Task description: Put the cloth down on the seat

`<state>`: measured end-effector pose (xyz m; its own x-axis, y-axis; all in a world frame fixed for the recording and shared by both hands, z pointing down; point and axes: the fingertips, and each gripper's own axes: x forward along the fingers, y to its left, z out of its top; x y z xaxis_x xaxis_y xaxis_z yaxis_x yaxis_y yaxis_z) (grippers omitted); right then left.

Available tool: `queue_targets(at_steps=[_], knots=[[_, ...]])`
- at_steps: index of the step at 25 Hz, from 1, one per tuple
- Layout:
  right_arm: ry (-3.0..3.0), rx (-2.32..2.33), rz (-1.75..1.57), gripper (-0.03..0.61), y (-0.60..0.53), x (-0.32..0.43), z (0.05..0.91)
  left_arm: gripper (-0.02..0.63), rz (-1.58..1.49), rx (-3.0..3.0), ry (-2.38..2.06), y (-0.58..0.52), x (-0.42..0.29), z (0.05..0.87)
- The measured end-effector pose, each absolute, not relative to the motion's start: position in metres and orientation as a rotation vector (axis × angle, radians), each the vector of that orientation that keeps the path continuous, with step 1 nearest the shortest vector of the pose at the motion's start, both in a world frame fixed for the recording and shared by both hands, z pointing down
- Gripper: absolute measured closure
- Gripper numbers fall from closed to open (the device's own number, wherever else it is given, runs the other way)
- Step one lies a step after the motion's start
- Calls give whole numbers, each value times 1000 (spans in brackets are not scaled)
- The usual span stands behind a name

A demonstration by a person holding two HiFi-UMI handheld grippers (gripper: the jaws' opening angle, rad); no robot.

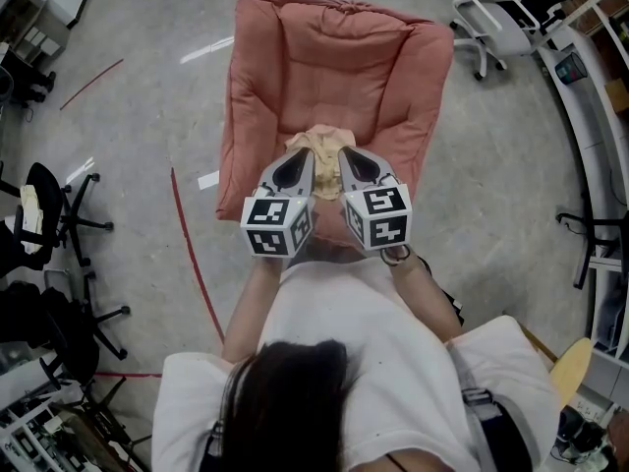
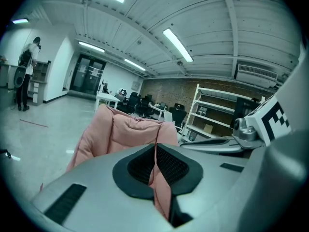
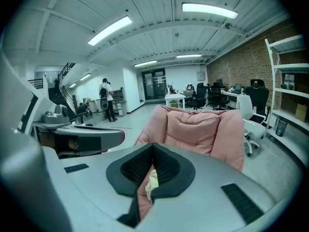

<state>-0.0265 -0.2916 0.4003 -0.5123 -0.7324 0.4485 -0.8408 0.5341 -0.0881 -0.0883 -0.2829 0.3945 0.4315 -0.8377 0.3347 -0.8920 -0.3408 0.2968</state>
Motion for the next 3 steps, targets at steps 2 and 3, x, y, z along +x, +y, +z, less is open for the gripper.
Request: queue_targets(at_steps=[2, 3], knots=[[-2416, 1296, 419, 551, -295, -24, 401, 577, 167, 2258, -1461, -287, -85, 395], [-2414, 1297, 419, 551, -297, -22, 402, 577, 166, 2259, -1459, -289, -84, 395]])
